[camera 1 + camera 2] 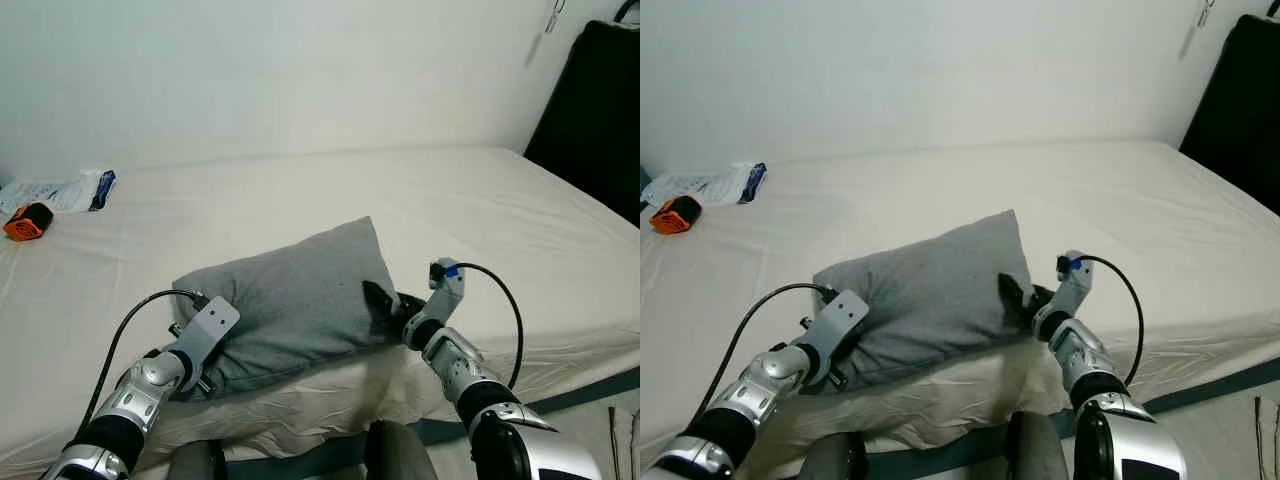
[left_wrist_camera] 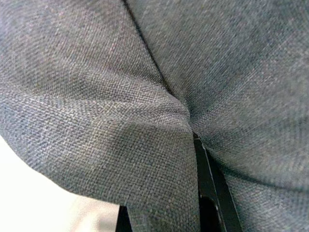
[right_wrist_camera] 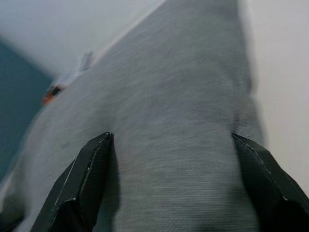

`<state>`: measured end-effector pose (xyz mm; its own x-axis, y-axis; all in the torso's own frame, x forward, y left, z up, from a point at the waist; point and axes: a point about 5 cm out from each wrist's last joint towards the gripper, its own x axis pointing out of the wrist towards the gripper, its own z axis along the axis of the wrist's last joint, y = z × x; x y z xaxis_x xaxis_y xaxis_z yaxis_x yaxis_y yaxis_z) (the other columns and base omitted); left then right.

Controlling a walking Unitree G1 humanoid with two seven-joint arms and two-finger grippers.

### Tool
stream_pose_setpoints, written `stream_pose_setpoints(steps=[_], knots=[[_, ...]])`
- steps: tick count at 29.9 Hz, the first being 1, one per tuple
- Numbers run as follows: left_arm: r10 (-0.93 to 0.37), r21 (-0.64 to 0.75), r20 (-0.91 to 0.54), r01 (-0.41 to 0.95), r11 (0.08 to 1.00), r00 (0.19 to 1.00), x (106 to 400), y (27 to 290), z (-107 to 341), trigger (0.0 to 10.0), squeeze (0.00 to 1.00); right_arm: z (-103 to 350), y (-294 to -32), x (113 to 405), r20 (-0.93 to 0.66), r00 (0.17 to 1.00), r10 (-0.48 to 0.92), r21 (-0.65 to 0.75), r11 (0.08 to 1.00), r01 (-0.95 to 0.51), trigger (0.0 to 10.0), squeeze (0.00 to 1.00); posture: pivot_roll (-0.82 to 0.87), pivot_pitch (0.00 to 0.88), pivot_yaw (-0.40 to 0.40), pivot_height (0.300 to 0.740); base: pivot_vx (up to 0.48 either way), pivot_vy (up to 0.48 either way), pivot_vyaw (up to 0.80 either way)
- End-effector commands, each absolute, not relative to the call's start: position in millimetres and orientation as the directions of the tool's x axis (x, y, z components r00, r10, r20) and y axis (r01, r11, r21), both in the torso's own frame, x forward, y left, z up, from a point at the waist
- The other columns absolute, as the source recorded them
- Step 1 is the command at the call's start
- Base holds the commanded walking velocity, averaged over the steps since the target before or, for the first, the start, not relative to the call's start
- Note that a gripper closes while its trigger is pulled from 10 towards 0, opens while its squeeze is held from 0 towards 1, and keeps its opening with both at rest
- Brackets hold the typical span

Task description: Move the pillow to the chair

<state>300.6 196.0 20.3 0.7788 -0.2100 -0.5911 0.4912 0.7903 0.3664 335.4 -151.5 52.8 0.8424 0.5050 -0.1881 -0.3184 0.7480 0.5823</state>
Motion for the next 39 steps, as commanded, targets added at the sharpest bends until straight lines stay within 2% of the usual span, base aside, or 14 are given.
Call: stream_pose_setpoints(steps=[1, 4, 5, 7, 11, 13, 14, 15, 16, 17, 19, 22, 30, 39], knots=[[-0.206, 0.354, -0.67, 0.551, 0.756, 0.713, 288.6, 187.6, 1.8, 0.0, 0.0, 45.3, -122.8, 326.4, -0.198, 0.73, 0.654, 0.618, 0.662, -0.425, 10.0, 0.0, 0.03, 0.0, -0.114, 0.538, 0.0, 0.0, 0.0], [-0.207, 0.36, -0.664, 0.55, 0.754, 0.719, 290.3, 184.5, 1.0, 0.0, 0.0, 44.0, -102.6, 316.8, -0.173, 0.576, 0.799, 0.66, 0.528, -0.534, 10.0, 0.0, 0.03, 0.0, -0.116, 0.538, 0.0, 0.0, 0.0], [-0.207, 0.36, -0.664, 0.55, 0.754, 0.719, 290.3, 184.5, 1.0, 0.0, 0.0, 44.0, -102.6, 316.8, -0.173, 0.576, 0.799, 0.66, 0.528, -0.534, 10.0, 0.0, 0.03, 0.0, -0.116, 0.538, 0.0, 0.0, 0.0], [-0.211, 0.358, -0.662, 0.551, 0.754, 0.719, 290.4, 182.3, 0.2, 0.0, 0.0, 46.0, -92.6, 314.5, -0.162, 0.514, 0.843, 0.677, 0.474, -0.563, 10.0, 0.0, 0.03, 0.0, -0.114, 0.538, 0.0, 0.0, 0.0], [-0.217, 0.353, -0.663, 0.554, 0.754, 0.717, 290.2, 180.5, -0.6, 0.0, 0.0, 48.4, -88.4, 315.9, -0.165, 0.505, 0.847, 0.66, 0.476, -0.582, 10.0, 0.0, 0.03, 0.0, -0.113, 0.538, 0.0, 0.0, 0.0], [-0.226, 0.346, -0.661, 0.558, 0.754, 0.715, 290.2, 177.7, -1.3, 0.0, 0.0, 53.4, -88.7, 323.7, -0.187, 0.567, 0.802, 0.584, 0.555, -0.593, 10.0, 0.0, 0.03, 0.0, -0.112, 0.538, 0.0, 0.0, 0.0], [-0.226, 0.346, -0.661, 0.558, 0.754, 0.715, 290.2, 177.7, -1.3, 0.0, 0.0, 53.4, -88.7, 323.7, -0.187, 0.567, 0.802, 0.584, 0.555, -0.593, 10.0, 0.0, 0.03, 0.0, -0.112, 0.538, 0.0, 0.0, 0.0], [-0.237, 0.34, -0.657, 0.561, 0.755, 0.716, 290.8, 174.8, -0.8, 0.0, 0.0, 56.5, -95.7, 332.7, -0.228, 0.663, 0.713, 0.502, 0.669, -0.547, 0.0, 0.0, 0.03, 0.0, -0.112, 0.538, 0.0, 0.0, 0.0], [-0.243, 0.335, -0.653, 0.562, 0.756, 0.717, 291.3, 172.8, -0.5, 0.0, 0.0, 59.2, -101.4, 338.4, -0.246, 0.725, 0.643, 0.446, 0.739, -0.504, 0.0, 0.0, 0.03, 0.0, -0.112, 0.538, 0.0, 0.0, 0.0], [-0.243, 0.335, -0.653, 0.562, 0.756, 0.717, 291.3, 172.8, -0.5, 0.0, 0.0, 59.2, -101.4, 338.4, -0.246, 0.725, 0.643, 0.446, 0.739, -0.504, 0.0, 0.0, 0.03, 0.0, -0.112, 0.538, 0.0, 0.0, 0.0], [-0.262, 0.314, -0.635, 0.552, 0.772, 0.727, 293.6, 167.7, 2.0, 0.0, 0.0, 63.9, -118.5, 348.0, -0.278, 0.833, 0.478, 0.313, 0.865, -0.392, 0.0, 0.0, 0.03, 0.0, -0.114, 0.538, 0.0, 0.0, 0.0], [-0.277, 0.261, -0.609, 0.518, 0.815, 0.743, 296.4, 162.8, 4.9, 0.0, 0.0, 66.9, -138.8, 353.3, -0.289, 0.902, 0.321, 0.275, 0.93, -0.243, 0.0, 0.0, 0.04, 0.0, -0.115, 0.538, 0.0, 0.0, 0.0], [-0.284, 0.132, -0.568, 0.426, 0.895, 0.772, 295.2, 159.5, 6.7, 0.0, 0.0, 65.7, -161.7, 351.8, -0.274, 0.942, 0.195, 0.258, 0.958, -0.123, 0.0, 0.0, 0.04, 0.0, -0.108, 0.538, 0.0, 0.0, 0.0], [-0.187, -0.015, -0.577, 0.219, 0.976, 0.795, 284.7, 160.8, -3.4, 0.0, 0.0, 55.9, -159.4, 344.4, -0.283, 0.944, 0.167, 0.202, 0.973, -0.112, 0.0, 0.0, 0.04, 0.0, -0.091, 0.538, 0.0, 0.0, 0.0]])
